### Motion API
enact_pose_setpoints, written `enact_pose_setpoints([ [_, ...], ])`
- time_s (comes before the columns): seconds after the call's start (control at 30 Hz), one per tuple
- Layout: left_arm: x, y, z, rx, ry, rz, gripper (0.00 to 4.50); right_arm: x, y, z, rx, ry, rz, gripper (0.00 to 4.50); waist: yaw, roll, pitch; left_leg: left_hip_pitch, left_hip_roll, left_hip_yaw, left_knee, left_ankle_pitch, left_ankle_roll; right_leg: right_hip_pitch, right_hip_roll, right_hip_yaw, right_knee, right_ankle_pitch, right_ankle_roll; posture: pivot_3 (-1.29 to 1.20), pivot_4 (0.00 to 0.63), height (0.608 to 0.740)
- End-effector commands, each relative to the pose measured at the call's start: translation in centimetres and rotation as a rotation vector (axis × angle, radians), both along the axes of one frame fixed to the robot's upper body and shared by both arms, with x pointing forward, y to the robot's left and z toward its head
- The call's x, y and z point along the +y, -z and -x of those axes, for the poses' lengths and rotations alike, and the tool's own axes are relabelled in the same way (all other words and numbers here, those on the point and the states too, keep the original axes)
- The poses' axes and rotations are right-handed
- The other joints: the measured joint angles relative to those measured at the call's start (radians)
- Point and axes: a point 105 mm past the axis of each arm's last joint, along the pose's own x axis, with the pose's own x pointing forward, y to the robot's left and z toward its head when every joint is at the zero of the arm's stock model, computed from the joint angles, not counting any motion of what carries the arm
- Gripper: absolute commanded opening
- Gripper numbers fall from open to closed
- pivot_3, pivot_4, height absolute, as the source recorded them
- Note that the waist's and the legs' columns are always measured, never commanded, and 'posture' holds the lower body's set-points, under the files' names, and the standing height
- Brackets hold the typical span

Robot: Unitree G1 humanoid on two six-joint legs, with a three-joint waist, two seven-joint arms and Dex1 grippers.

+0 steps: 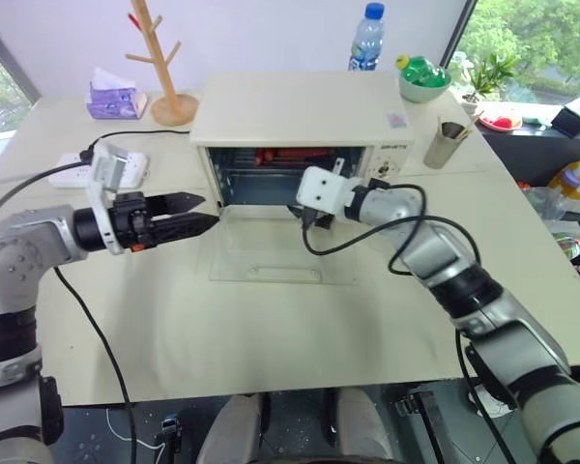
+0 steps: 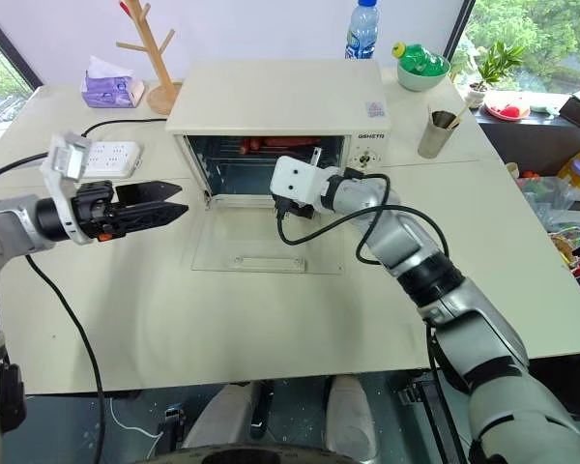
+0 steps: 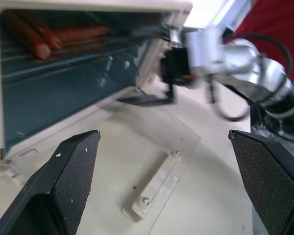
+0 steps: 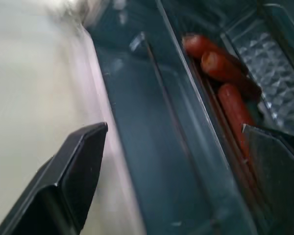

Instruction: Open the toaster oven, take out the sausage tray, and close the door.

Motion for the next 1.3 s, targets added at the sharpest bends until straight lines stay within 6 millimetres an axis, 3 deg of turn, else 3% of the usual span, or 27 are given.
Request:
enact_pose_setpoints([
  [0.03,0.0,-0.9,0.0,-0.093,0.024,-0.076,4.43,0.5,-1.5,-1.1,-0.107,-0.010,0.025,4.50,-0.002,0.000,0.000,0.000,0.000,0.000,-0.001,0.000,0.000,0.000,0.000,0.000,0.000,0.000,0.000,0.00,0.150,0.736],
  [0.67,-0.1,-1.7,-3.3,-0.175,0.049,-0.135,4.43,2.0,-1.7,-4.5,-0.175,0.053,0.057,4.50,-0.027,0.000,0.000,0.000,0.002,-0.001,-0.003,0.002,-0.003,-0.002,0.004,0.001,0.000,0.001,-0.002,0.00,0.150,0.736],
  [0.77,-0.1,-1.5,-3.5,-0.172,0.054,-0.140,4.50,2.0,-1.7,-4.6,-0.190,0.059,0.062,3.64,-0.028,0.000,0.000,0.000,0.002,-0.001,-0.003,0.002,-0.004,-0.002,0.005,0.001,0.001,0.002,-0.003,0.00,0.150,0.736],
  [0.93,0.2,-1.0,-4.2,-0.164,0.045,-0.155,4.50,2.0,-1.8,-4.7,-0.211,0.063,0.058,1.22,-0.027,0.002,0.001,0.000,0.001,-0.001,-0.003,0.002,-0.004,-0.003,0.005,0.001,0.001,0.002,-0.003,0.00,0.150,0.736],
  [1.2,0.4,-0.9,-4.6,-0.169,0.046,-0.167,4.50,2.0,-1.6,-4.5,-0.212,0.055,0.058,1.22,-0.028,0.002,0.001,0.000,0.001,-0.001,-0.004,0.002,-0.004,-0.004,0.005,0.002,0.001,0.002,-0.003,0.00,0.150,0.736],
  [1.3,0.2,-1.1,-4.9,-0.177,0.047,-0.161,4.50,2.2,-1.3,-4.3,-0.209,0.039,0.054,0.57,-0.026,0.003,0.002,0.000,0.001,-0.001,-0.004,0.002,-0.004,-0.004,0.005,0.002,0.001,0.002,-0.003,0.00,0.150,0.736],
])
